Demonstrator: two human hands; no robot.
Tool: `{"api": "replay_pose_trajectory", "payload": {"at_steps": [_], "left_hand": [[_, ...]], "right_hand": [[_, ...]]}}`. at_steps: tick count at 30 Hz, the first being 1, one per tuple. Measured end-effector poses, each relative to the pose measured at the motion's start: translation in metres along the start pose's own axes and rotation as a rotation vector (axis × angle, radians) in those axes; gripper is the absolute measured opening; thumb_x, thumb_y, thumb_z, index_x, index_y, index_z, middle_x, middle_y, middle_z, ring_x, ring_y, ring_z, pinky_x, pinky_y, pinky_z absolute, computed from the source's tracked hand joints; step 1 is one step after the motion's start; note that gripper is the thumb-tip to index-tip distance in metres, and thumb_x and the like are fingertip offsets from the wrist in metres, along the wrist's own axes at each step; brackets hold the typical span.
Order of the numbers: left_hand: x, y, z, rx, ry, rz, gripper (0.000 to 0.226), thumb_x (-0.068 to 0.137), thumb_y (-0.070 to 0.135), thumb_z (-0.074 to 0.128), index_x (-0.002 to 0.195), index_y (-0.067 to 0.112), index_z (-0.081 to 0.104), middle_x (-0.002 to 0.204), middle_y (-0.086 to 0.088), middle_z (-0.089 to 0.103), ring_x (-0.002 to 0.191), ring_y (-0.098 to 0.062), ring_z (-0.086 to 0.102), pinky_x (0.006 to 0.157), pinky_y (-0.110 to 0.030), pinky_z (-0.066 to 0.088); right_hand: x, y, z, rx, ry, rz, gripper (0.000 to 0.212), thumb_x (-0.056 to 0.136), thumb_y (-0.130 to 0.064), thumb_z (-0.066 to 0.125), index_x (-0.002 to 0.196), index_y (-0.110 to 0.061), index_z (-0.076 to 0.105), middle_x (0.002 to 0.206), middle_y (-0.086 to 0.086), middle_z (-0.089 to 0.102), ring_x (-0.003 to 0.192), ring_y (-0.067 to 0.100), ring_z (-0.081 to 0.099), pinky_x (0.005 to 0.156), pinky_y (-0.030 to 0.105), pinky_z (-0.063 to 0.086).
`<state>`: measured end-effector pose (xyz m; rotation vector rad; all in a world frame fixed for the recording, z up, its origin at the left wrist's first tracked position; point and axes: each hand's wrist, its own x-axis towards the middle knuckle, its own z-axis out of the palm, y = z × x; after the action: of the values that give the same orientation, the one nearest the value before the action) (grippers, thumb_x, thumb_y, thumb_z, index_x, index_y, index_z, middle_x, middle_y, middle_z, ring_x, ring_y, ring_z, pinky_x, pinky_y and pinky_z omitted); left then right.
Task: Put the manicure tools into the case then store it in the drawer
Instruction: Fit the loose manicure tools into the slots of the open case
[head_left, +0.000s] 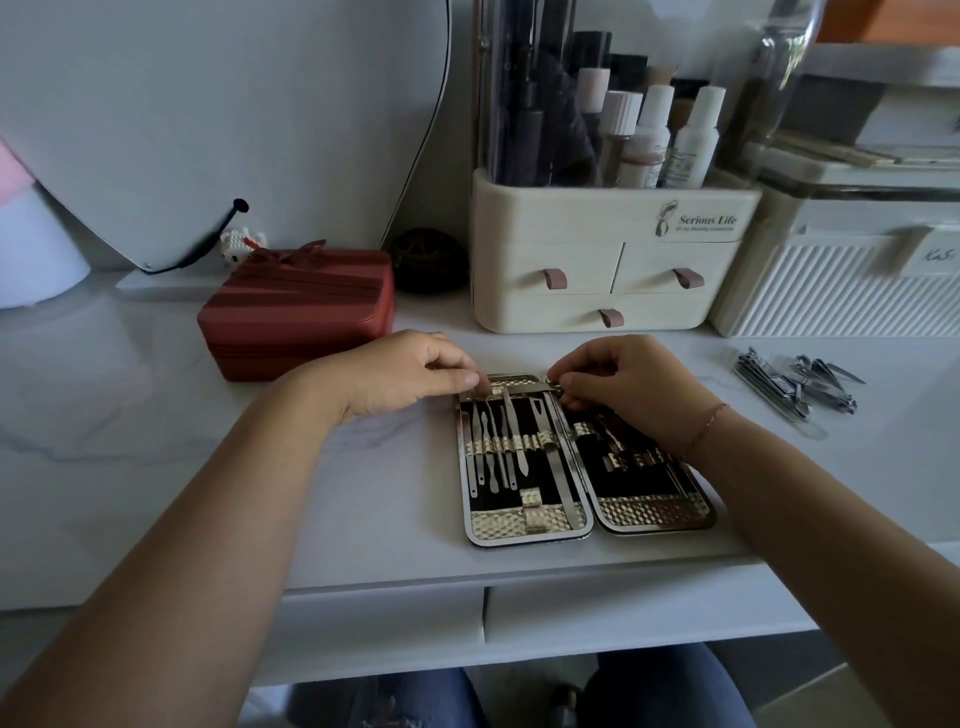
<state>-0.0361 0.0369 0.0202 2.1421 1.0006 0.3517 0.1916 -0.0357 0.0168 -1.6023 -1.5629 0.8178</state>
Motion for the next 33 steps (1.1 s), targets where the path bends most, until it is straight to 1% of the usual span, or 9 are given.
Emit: {"api": "replay_pose_trajectory", "payload": {"at_steps": [7,11,13,15,18,21,26,31,33], "left_hand": [[-0.002,0.0,-0.001,-0.082,-0.005,-0.014,0.015,0.089,0.029,0.059,0.09,0.026,0.074,0.102,0.012,0.062,0.106,-0.005,0.055,0.102,-0.022,0.035],[-0.003,0.0,-0.002,-0.157,-0.005,-0.044,0.015,0.082,0.022,0.068,0.098,0.021,0.068,0.103,0.001,0.069,0.097,-0.006,0.061,0.091,-0.02,0.044],[-0.003,0.0,-0.001,-0.207,-0.02,-0.046,0.032,0.076,0.015,0.073,0.106,0.017,0.063,0.108,-0.004,0.066,0.098,-0.01,0.061,0.09,-0.018,0.048],[-0.003,0.0,-0.001,-0.202,-0.022,-0.044,0.041,0.075,0.014,0.074,0.114,0.018,0.061,0.111,-0.001,0.064,0.104,-0.01,0.059,0.093,-0.017,0.047],[-0.002,-0.001,-0.003,-0.142,0.008,-0.047,0.031,0.082,0.021,0.068,0.112,0.026,0.065,0.11,0.012,0.066,0.106,-0.001,0.057,0.097,-0.016,0.041],[0.001,-0.003,-0.001,-0.104,0.081,-0.036,0.021,0.086,0.02,0.065,0.104,0.029,0.07,0.106,0.017,0.068,0.103,0.005,0.058,0.097,-0.016,0.039],[0.005,-0.003,0.004,-0.108,0.163,-0.015,0.023,0.084,0.009,0.066,0.09,0.03,0.073,0.09,0.016,0.071,0.085,0.005,0.064,0.087,-0.017,0.046],[0.007,-0.003,0.005,-0.127,0.179,-0.019,0.024,0.083,0.007,0.066,0.089,0.028,0.074,0.092,0.014,0.072,0.09,0.0,0.065,0.087,-0.014,0.046],[0.008,-0.004,0.005,-0.128,0.18,-0.023,0.023,0.082,0.007,0.067,0.089,0.027,0.075,0.092,0.013,0.073,0.09,-0.001,0.066,0.087,-0.016,0.046]], "right_hand": [[-0.002,-0.001,0.0,0.008,0.004,0.01,0.009,0.084,-0.008,0.064,0.087,-0.011,0.072,0.073,0.004,0.073,0.065,0.007,0.067,0.084,0.044,0.055],[-0.001,-0.001,-0.002,0.022,-0.016,0.023,0.009,0.084,-0.007,0.064,0.088,-0.01,0.072,0.073,0.005,0.072,0.064,0.007,0.067,0.079,0.042,0.055],[0.0,-0.003,-0.006,0.016,-0.047,0.007,0.01,0.083,-0.005,0.065,0.088,-0.011,0.071,0.073,0.005,0.072,0.065,0.009,0.068,0.075,0.031,0.057],[0.003,-0.005,-0.009,-0.07,-0.068,-0.045,0.011,0.081,-0.005,0.068,0.089,-0.011,0.072,0.075,0.004,0.073,0.064,0.008,0.067,0.071,0.021,0.055],[0.008,-0.01,-0.011,-0.286,-0.092,-0.123,0.013,0.076,-0.01,0.073,0.087,-0.018,0.074,0.077,-0.005,0.072,0.064,-0.003,0.063,0.065,0.006,0.048],[0.011,-0.012,-0.012,-0.348,-0.117,-0.186,0.014,0.076,-0.011,0.074,0.087,-0.019,0.075,0.076,-0.01,0.07,0.065,-0.011,0.059,0.063,0.001,0.041],[0.02,-0.012,-0.012,-0.41,-0.13,-0.285,0.015,0.074,-0.01,0.075,0.086,-0.019,0.075,0.075,-0.013,0.065,0.07,-0.009,0.058,0.067,0.002,0.04],[0.024,-0.018,-0.011,-0.483,-0.139,-0.304,0.012,0.073,-0.012,0.077,0.082,-0.02,0.075,0.075,-0.008,0.069,0.071,0.0,0.062,0.067,0.008,0.046],[0.025,-0.02,-0.011,-0.52,-0.144,-0.313,0.012,0.072,-0.013,0.077,0.081,-0.02,0.074,0.074,-0.009,0.07,0.071,-0.001,0.062,0.068,0.009,0.047]]}}
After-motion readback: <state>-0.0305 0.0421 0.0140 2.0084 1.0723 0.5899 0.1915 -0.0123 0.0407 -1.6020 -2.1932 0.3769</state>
